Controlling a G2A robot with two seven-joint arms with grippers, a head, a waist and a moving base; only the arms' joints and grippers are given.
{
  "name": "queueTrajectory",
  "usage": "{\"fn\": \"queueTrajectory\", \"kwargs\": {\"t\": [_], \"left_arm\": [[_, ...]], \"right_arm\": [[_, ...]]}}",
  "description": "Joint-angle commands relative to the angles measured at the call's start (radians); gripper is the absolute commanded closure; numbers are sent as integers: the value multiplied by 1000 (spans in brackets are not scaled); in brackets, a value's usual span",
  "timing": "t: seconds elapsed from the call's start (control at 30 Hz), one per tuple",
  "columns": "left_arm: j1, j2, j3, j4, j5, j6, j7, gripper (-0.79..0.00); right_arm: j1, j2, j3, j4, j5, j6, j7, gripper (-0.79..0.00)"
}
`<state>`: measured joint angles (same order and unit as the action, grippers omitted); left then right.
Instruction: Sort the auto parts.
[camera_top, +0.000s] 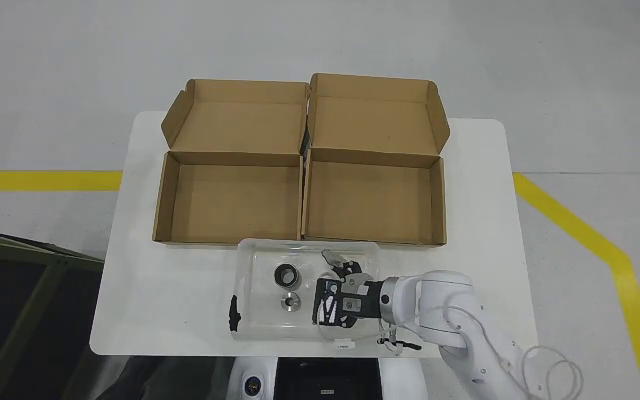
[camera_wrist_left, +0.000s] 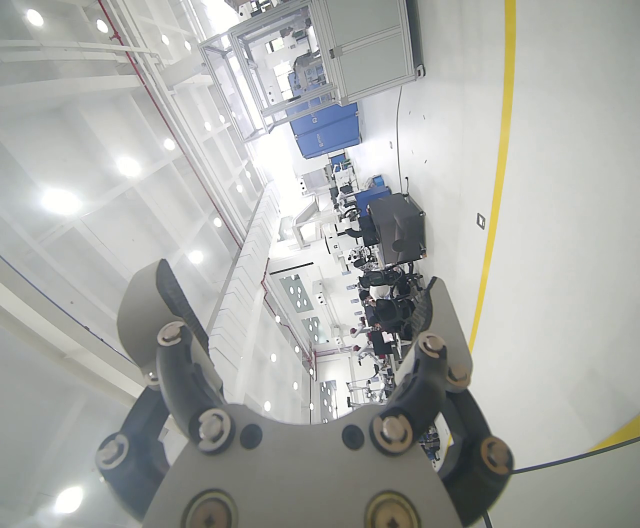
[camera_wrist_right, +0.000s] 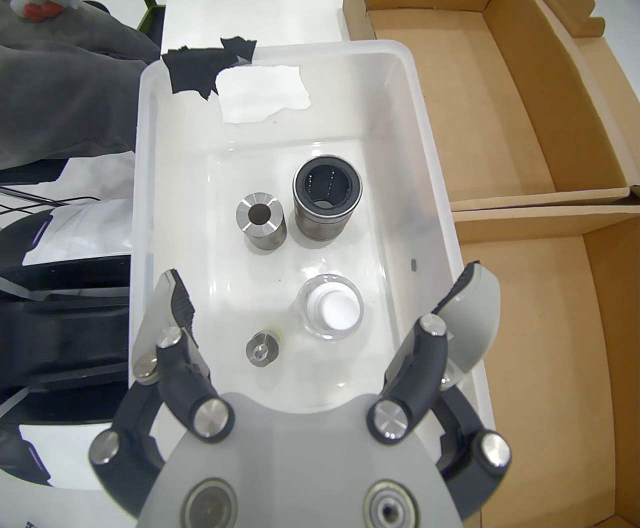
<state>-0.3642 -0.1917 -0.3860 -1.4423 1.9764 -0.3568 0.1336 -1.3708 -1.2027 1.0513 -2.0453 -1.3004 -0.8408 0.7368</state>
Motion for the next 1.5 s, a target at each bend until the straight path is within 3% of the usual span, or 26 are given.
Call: {"fn": "queueTrajectory", "kwargs": {"t": [0.0,0.6,0.77,0.93,1.23,1.3,1.33,1.47], "left_arm": [[0,0,0,0,0,0,0,-785],[0,0,0,0,0,0,0,-785],[0,0,0,0,0,0,0,-785],[0,0,0,0,0,0,0,-785],[0,0,0,0,0,0,0,-785],[0,0,0,0,0,0,0,-785],[0,0,0,0,0,0,0,-785],[0,0,0,0,0,0,0,-785]], "right_arm": [[2,1,-7,5,3,6,3,-785],[51,15,-31,87,63,35,36,-785],[62,19,-35,104,80,44,40,-717],[71,24,-35,114,83,54,43,-489],[94,29,-49,133,74,59,40,-249],[98,31,-55,133,68,54,32,-145],[101,31,-57,134,66,50,29,-22],[108,34,-65,127,66,37,15,0]]}}
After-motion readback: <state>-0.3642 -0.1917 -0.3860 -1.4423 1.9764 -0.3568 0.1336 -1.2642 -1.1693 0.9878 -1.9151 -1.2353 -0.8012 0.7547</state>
